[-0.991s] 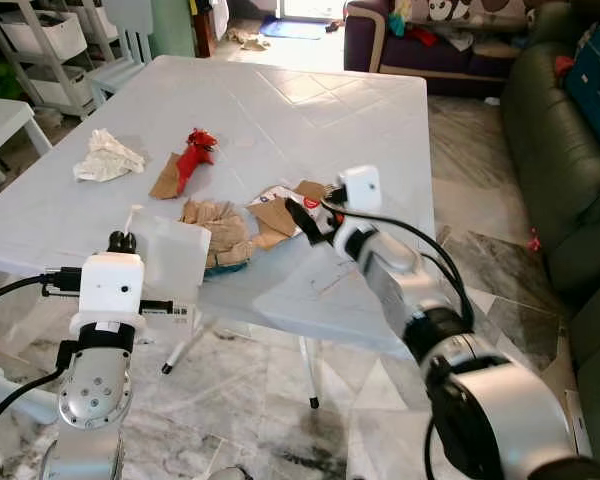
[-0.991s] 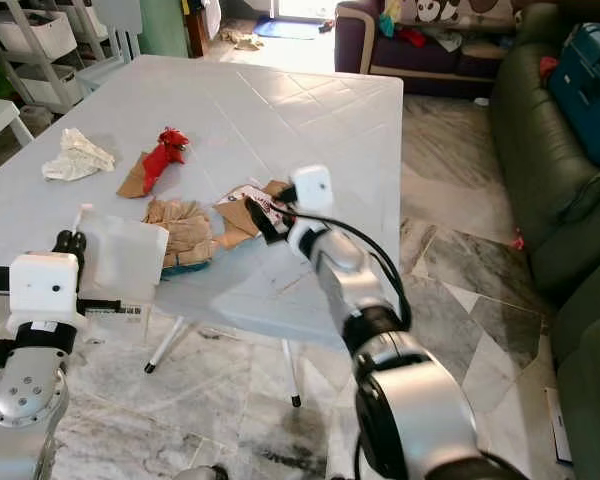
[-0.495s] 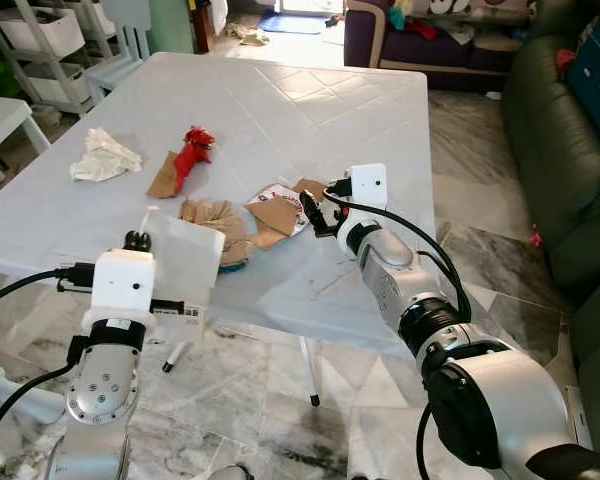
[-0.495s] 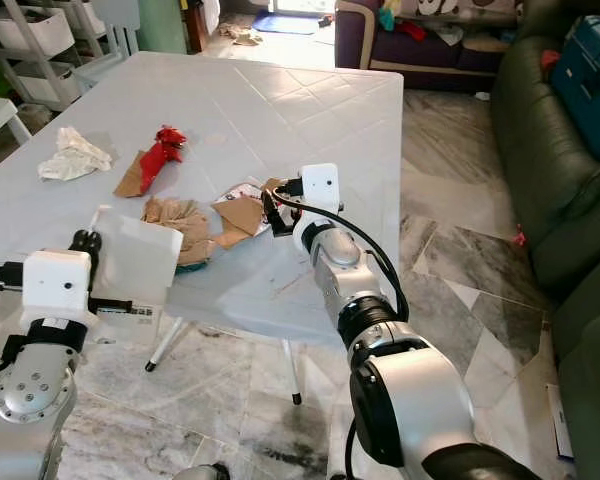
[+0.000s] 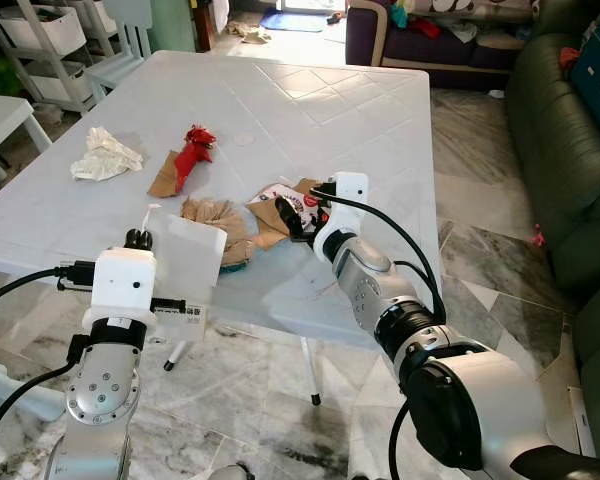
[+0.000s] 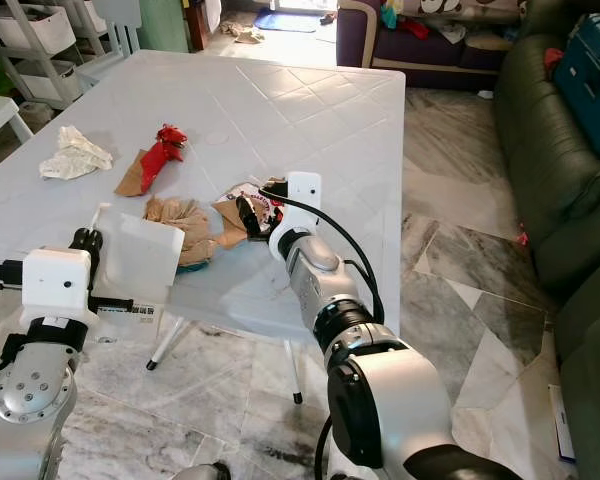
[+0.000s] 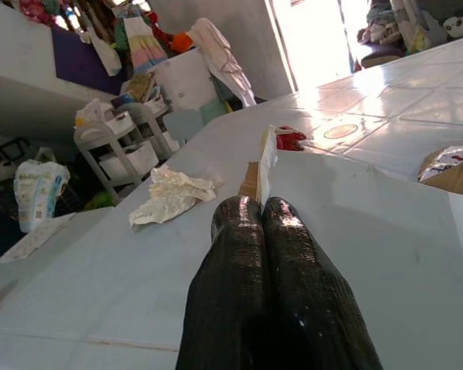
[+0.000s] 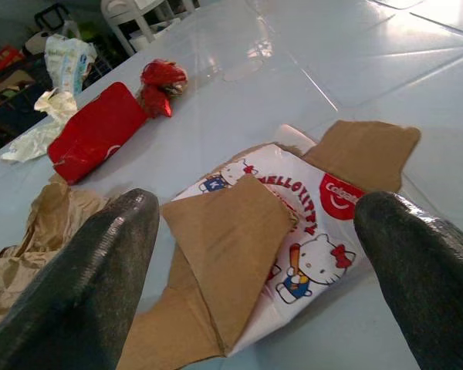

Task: Picking trash to rubbish bin

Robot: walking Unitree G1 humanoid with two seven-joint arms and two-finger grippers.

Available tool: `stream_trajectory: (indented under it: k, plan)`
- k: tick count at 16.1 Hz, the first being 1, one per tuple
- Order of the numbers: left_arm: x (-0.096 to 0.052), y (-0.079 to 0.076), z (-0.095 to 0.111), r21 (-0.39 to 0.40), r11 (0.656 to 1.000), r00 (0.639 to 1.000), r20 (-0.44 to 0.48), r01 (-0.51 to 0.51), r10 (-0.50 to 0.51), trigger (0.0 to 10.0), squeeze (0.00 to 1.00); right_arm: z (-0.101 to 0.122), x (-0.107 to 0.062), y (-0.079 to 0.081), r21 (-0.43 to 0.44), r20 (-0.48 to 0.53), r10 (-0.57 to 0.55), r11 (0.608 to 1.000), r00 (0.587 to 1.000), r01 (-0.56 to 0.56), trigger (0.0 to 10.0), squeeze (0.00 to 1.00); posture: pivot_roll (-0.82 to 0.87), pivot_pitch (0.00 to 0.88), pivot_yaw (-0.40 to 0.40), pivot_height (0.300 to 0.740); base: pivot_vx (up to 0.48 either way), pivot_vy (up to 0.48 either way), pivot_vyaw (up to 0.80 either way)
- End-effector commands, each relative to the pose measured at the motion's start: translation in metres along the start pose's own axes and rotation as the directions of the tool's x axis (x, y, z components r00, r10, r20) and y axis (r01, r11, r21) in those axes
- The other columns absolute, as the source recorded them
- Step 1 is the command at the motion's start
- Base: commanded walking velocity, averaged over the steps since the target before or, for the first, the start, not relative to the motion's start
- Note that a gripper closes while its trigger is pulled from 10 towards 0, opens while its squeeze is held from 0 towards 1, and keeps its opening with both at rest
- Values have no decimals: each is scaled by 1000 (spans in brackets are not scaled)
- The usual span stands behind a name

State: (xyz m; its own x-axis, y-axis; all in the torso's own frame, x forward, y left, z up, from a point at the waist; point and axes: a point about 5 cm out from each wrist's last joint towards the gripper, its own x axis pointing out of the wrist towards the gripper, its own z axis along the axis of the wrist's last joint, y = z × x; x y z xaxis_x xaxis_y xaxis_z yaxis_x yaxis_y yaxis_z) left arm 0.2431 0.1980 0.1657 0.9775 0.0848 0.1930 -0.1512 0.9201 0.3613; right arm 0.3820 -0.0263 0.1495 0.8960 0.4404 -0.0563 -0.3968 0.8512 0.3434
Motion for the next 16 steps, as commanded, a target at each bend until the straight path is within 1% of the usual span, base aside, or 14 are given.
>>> stream_trajectory:
  k: [1,3,4,5,7,9,12,14,16]
  plan:
    - [-1,0,3,1,1000,1000,3,8,-8,10000,0,-2,2,6,15,-17,15,1000,1000,-15,10000,0,272,145,-31,740,0,0,0]
    - [-2,0,2,0,1000,1000,-2,8,-8,10000,0,-3,2,9,21,-21,23,1000,1000,-23,10000,0,270,151,-32,740,0,0,0]
    - [-3,-1,2,-1,1000,1000,-3,10,-10,10000,0,-3,2,9,24,-22,24,999,999,-24,4510,0,269,152,-32,740,0,0,0]
    - [-3,-2,2,-3,1000,1000,-4,14,-14,10000,0,-4,2,9,25,-25,23,999,999,-23,0,0,272,153,-32,740,0,0,0]
    - [-3,-2,3,-2,1000,1000,-4,15,-15,10000,0,-8,1,9,14,-42,14,1000,999,-13,0,0,277,151,-34,740,0,0,0]
    - [-2,0,2,0,1000,1000,-6,14,-14,10000,0,-12,1,10,4,-59,18,1000,998,-18,10000,0,280,151,-35,740,0,0,0]
    - [-3,-1,2,1,1000,1000,-9,15,-15,10000,0,-20,-1,10,-20,-96,26,999,995,-28,10000,0,279,151,-38,740,0,0,0]
    - [-2,-2,2,-2,1000,1000,-7,17,-17,10000,0,-28,-4,8,-18,-122,15,1000,992,-17,0,0,282,148,-42,740,0,0,0]
    - [-2,-2,3,-2,1000,1000,-7,14,-14,10000,0,-29,-4,10,-21,-126,20,1000,992,-22,0,0,282,147,-42,740,0,0,0]
